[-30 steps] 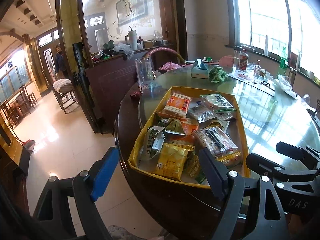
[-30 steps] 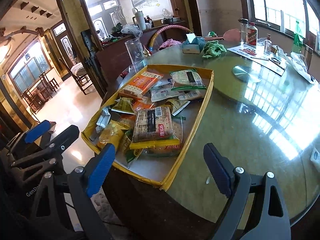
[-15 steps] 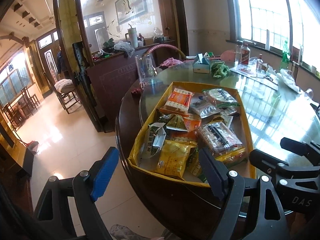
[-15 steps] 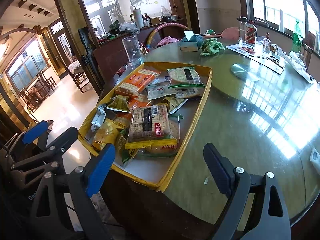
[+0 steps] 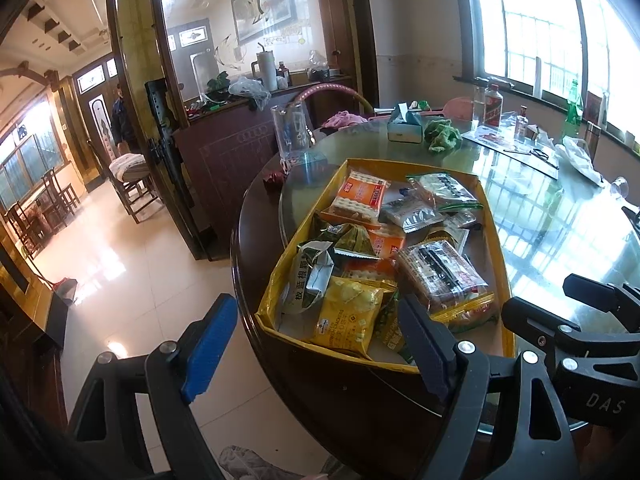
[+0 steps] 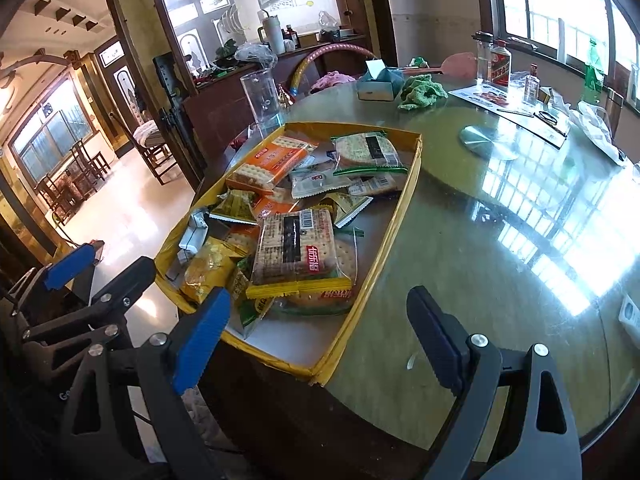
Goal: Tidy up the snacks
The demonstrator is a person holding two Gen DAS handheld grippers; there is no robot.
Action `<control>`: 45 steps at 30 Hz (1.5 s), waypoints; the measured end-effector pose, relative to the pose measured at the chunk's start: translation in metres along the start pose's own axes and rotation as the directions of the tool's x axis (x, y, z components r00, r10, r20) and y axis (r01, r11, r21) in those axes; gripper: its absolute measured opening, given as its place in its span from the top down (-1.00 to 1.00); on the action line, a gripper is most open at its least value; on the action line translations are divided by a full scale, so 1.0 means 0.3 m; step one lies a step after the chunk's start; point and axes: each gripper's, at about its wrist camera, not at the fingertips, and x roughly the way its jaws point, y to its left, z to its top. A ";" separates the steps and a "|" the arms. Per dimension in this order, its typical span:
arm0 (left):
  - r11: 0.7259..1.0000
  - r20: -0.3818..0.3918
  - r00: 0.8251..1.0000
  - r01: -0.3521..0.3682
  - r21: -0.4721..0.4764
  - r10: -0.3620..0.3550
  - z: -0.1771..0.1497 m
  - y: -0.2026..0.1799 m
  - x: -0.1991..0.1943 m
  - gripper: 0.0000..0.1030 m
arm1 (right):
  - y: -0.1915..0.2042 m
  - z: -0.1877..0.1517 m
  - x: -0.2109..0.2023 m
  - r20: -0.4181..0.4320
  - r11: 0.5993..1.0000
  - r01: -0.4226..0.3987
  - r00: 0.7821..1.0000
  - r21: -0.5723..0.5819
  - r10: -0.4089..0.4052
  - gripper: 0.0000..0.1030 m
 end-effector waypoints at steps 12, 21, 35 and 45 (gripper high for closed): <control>1.000 -0.016 1.000 -0.003 0.012 0.003 0.000 -0.004 0.014 -0.60 | 0.007 0.006 0.020 -0.010 1.000 0.002 1.000 -0.004 -0.002 -0.74; 1.000 -0.051 0.999 -0.002 0.019 0.003 -0.004 -0.011 0.037 -0.60 | 0.008 0.001 0.032 -0.016 1.000 0.005 1.000 0.002 -0.005 -0.74; 1.000 -0.097 0.995 -0.010 0.012 0.012 -0.015 0.007 0.091 -0.60 | 0.026 0.008 0.082 -0.043 1.000 0.005 0.999 -0.004 -0.005 -0.74; 1.000 -0.100 0.995 -0.004 -0.008 0.003 -0.019 0.027 0.101 -0.60 | 0.049 0.010 0.100 -0.053 1.000 0.021 0.998 -0.023 -0.022 -0.74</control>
